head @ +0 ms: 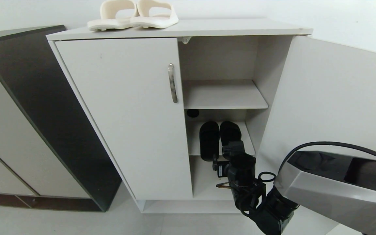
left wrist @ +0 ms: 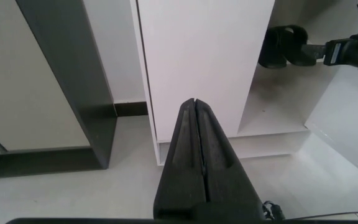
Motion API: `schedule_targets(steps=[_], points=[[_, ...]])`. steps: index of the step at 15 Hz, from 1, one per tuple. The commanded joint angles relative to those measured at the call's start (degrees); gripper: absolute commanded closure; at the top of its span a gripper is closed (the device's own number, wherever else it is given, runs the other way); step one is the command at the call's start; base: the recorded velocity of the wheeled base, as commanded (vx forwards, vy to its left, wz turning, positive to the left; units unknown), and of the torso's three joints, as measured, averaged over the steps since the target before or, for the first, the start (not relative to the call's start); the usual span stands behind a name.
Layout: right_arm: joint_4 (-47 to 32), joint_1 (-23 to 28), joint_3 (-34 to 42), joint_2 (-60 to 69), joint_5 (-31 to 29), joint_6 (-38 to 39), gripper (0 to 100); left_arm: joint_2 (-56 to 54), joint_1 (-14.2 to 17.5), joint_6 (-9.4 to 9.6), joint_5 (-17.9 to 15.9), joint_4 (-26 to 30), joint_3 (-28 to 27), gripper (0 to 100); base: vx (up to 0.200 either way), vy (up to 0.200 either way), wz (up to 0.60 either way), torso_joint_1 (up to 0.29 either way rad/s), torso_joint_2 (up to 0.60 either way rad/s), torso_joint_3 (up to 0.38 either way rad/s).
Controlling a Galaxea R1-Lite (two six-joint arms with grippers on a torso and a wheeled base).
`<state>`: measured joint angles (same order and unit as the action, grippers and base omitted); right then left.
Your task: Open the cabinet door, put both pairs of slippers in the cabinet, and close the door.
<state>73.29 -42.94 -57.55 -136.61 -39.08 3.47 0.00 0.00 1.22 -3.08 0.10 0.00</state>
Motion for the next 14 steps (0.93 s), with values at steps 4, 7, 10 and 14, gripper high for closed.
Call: schedule_targets(steps=[4, 7, 10, 14], points=[[-0.43, -1.10, 5.17, 3.45, 0.15, -1.36, 0, 0.00, 0.00, 0.01, 0.01, -0.01, 0.00, 100, 0.000, 0.000, 0.00, 0.001, 0.00, 0.189], [-0.34, -2.59, 9.21, 6.79, 0.24, -2.51, 0, 0.00, 0.00, 0.19, 0.01, -0.01, 0.00, 100, 0.000, 0.000, 0.00, 0.001, 0.00, 0.066], [-0.34, -3.21, 11.23, 7.50, 0.50, -2.86, 0, 0.00, 0.00, 0.19, 0.01, -0.01, 0.00, 100, 0.000, 0.000, 0.00, 0.001, 0.01, 0.038], [-0.34, -3.21, 11.32, 7.50, 1.29, -3.03, 0, 0.00, 0.00, 0.10, 0.01, -0.01, 0.00, 100, 0.000, 0.000, 0.00, 0.000, 0.00, 0.000]])
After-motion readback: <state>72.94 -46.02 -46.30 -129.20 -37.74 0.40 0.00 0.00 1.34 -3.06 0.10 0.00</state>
